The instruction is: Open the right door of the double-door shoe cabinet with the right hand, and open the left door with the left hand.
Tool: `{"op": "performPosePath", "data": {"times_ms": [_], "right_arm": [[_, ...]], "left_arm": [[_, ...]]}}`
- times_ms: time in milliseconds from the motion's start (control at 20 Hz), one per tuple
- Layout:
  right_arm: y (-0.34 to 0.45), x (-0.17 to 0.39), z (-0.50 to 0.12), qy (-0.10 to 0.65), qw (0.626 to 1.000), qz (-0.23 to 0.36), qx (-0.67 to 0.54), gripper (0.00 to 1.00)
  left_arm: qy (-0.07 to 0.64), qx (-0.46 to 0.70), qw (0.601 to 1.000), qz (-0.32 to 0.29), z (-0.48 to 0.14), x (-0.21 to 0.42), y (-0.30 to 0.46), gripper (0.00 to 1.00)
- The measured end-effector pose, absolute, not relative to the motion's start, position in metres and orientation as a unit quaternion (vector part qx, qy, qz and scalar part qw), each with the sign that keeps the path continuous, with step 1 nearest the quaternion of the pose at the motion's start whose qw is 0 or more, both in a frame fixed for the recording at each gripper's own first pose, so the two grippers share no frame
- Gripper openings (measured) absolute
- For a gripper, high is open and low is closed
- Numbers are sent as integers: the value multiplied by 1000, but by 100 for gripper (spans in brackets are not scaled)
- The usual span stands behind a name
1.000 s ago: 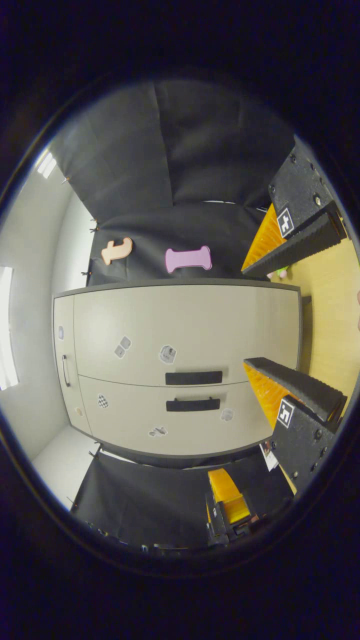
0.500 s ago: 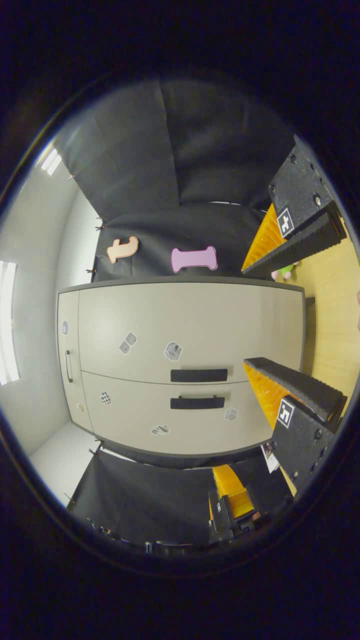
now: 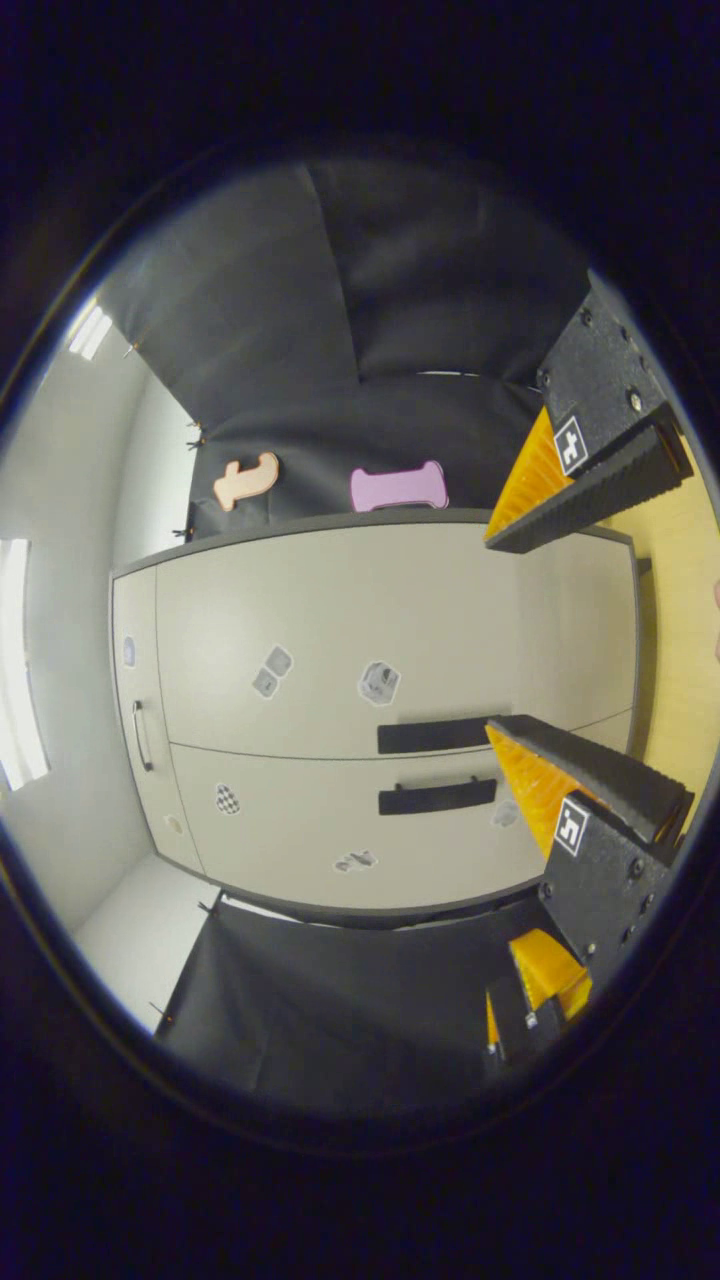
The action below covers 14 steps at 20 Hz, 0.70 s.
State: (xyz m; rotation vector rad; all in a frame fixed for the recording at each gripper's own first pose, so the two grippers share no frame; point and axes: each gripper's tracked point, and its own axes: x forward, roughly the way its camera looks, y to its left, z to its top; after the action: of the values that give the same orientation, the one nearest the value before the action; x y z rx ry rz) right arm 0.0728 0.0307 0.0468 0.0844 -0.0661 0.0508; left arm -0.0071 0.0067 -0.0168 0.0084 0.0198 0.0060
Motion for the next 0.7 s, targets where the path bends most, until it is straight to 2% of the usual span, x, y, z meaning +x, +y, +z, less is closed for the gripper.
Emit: {"op": "performPosePath", "data": {"times_ms": [250, 550, 700], "right_arm": [[63, 131, 82, -49, 997, 35, 40, 99], [112, 187, 64, -6, 999, 50, 15, 100], [130, 204, 52, 10, 998, 54, -2, 99]], "left_arm": [[34, 28, 999, -3, -44, -36, 6, 95], [72, -5, 997, -14, -68, -55, 7, 95], [62, -10, 998, -5, -65, -59, 15, 95]]}}
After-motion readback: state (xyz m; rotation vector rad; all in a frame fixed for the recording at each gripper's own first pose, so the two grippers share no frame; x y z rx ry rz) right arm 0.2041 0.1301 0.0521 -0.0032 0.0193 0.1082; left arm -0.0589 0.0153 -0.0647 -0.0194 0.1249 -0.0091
